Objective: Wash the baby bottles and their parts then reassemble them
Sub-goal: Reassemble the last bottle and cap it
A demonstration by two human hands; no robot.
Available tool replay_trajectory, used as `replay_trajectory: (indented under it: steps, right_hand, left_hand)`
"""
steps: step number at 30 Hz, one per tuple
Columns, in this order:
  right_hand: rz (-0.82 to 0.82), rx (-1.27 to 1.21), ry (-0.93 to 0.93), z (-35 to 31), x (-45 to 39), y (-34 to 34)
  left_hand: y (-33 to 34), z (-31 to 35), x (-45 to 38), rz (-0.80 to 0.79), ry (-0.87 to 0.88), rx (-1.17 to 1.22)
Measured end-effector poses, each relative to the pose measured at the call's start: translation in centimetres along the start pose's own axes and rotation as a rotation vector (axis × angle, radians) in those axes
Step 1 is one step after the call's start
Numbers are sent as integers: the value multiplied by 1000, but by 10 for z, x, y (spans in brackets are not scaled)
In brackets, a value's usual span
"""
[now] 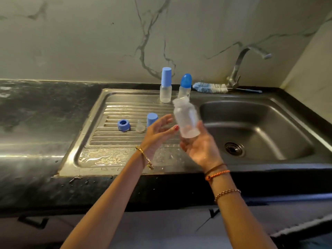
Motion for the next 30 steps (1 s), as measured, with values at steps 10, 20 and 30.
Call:
replay_trajectory:
  steps: [10, 20, 30]
  right_hand:
    - [-187, 814, -61, 69, -33, 73]
    - [-169, 1573, -790, 33, -78, 157]
    - [-377, 2125, -837, 85, -122, 189]
  left_hand:
    - [-134, 1, 16, 266, 226, -305]
    - [-190, -30, 17, 266, 101, -442]
    - [-195, -44, 2, 113, -7, -397]
Point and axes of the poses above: each hand's wrist, its own x-axis away from the middle knuckle, its own y-axis out of the palm, z = x × y, the point moved 7 cm from there along -x, towards the middle knuckle, and after that the axes turned 5 degrees about z, right-handed, at the moved point
